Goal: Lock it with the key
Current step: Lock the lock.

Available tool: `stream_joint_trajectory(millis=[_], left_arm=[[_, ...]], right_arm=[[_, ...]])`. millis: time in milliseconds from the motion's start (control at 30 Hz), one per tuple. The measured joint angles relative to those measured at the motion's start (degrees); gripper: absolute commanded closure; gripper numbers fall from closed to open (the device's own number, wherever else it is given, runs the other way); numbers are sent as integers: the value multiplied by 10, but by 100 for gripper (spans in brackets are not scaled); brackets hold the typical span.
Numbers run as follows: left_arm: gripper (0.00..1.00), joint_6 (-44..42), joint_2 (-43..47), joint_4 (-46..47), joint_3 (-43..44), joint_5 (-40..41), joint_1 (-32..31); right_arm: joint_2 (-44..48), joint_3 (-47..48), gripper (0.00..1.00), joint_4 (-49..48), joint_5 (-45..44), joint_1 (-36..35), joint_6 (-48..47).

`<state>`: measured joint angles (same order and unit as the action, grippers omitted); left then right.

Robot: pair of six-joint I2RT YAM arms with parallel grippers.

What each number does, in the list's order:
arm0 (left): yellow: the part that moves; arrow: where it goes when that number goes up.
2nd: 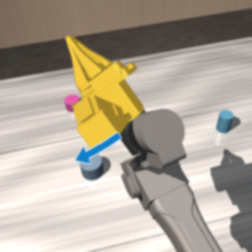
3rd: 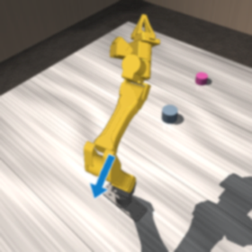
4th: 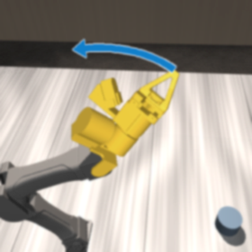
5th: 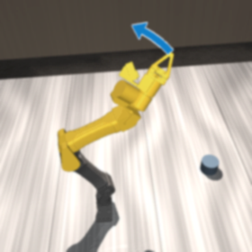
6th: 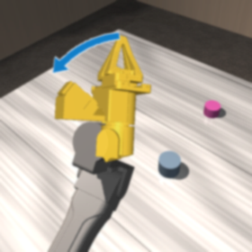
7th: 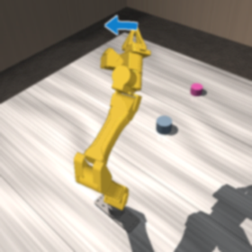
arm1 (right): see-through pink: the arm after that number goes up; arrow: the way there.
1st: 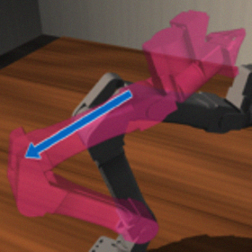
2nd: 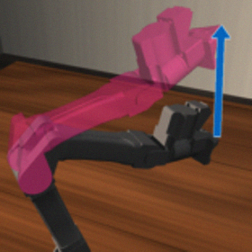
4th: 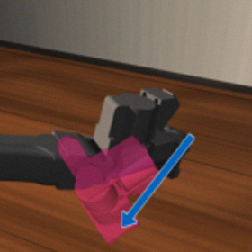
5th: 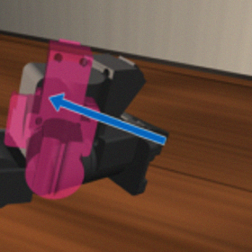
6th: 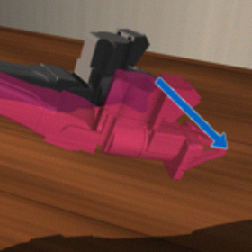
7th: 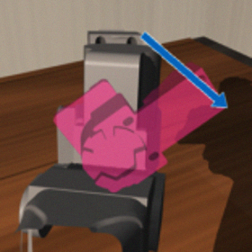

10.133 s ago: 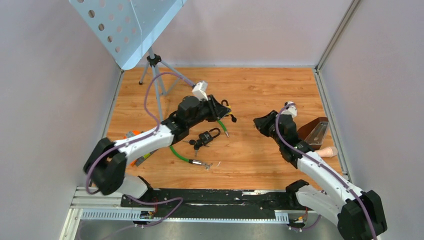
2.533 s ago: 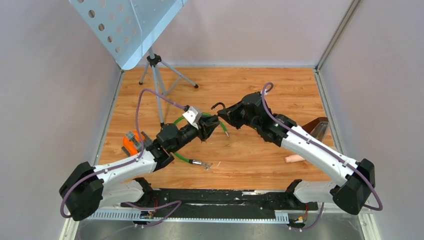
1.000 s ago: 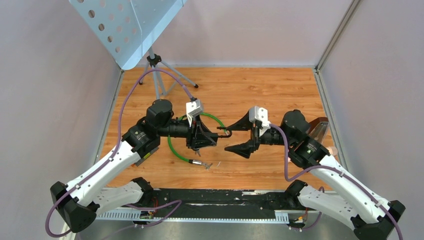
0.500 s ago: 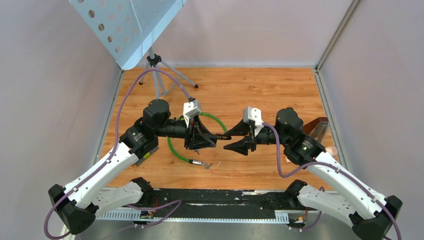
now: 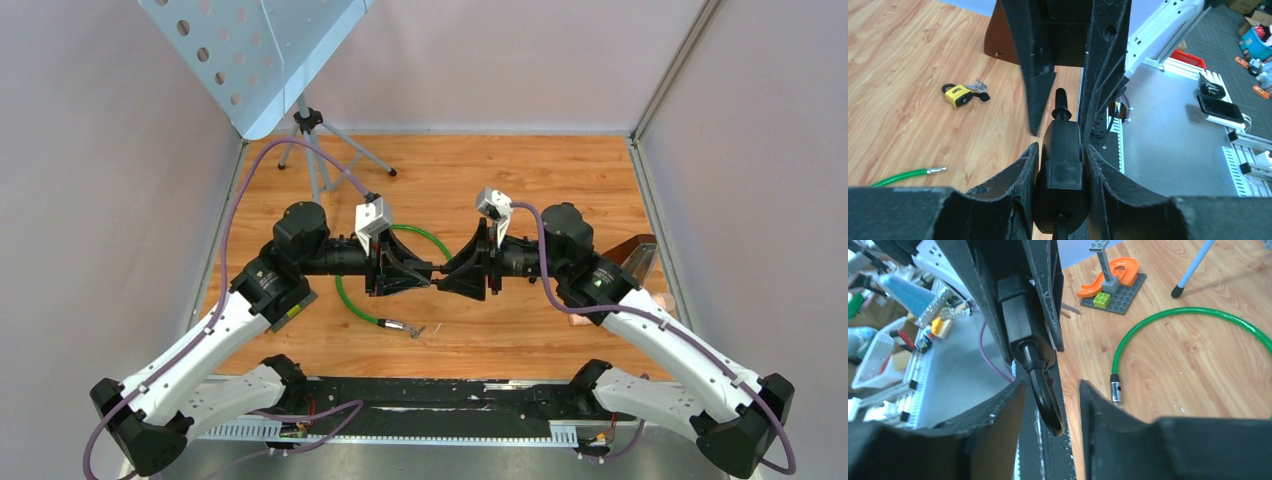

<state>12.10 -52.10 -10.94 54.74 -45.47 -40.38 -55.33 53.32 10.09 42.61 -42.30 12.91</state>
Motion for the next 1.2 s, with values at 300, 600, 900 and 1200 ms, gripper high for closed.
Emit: stream_joint_trajectory(millis=[300,600,900,1200], left_arm=[[100,0,8,25,-13,0,-4],[100,17,22,62,-18,-22,-5],[74,29,29,75,-19,-30,-3],[39,113,23,177,-28,-24,-3]], right_arm=[[51,-16,65,-45,-33,-3,59],[73,-38,66,-89,-20,-3,62],[64,-43,100,-126,-3,-6,72],[115,-120,100,-220,-42,-11,102]])
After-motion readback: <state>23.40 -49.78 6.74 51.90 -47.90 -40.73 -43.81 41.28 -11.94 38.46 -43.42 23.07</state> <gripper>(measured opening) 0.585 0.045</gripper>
